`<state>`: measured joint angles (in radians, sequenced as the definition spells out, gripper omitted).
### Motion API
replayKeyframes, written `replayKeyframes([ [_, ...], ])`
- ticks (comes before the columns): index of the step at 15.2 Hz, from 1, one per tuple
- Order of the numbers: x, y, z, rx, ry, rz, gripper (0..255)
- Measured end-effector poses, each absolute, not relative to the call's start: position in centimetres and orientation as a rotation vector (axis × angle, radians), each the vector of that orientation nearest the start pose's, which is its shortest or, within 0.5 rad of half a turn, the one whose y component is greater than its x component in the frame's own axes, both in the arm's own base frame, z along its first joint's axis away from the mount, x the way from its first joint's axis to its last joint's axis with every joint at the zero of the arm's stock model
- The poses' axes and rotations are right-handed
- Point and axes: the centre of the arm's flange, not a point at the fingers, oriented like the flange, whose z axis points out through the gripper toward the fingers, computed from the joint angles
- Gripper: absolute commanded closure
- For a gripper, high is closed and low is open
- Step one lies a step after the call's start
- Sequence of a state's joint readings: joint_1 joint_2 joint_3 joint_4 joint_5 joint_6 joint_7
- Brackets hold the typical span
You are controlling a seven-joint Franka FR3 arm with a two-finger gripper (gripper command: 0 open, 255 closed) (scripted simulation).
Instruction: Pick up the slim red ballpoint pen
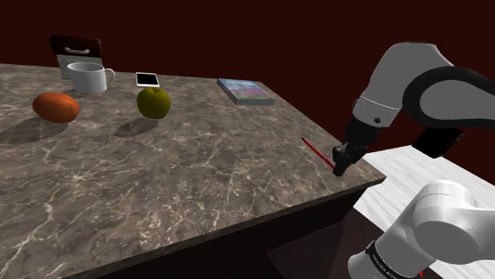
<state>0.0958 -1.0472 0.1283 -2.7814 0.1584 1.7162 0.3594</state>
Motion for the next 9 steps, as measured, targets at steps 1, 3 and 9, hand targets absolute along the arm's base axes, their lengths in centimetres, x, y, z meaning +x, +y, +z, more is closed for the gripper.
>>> replayKeyframes([
  [1, 23.9, 6.8, 47.5, -3.083, 0.348, 0.049, 255],
  [3, 23.9, 6.9, 48.6, -3.083, 0.348, 0.048, 255],
  [9, 23.8, 6.8, 51.8, -3.083, 0.348, 0.049, 255],
])
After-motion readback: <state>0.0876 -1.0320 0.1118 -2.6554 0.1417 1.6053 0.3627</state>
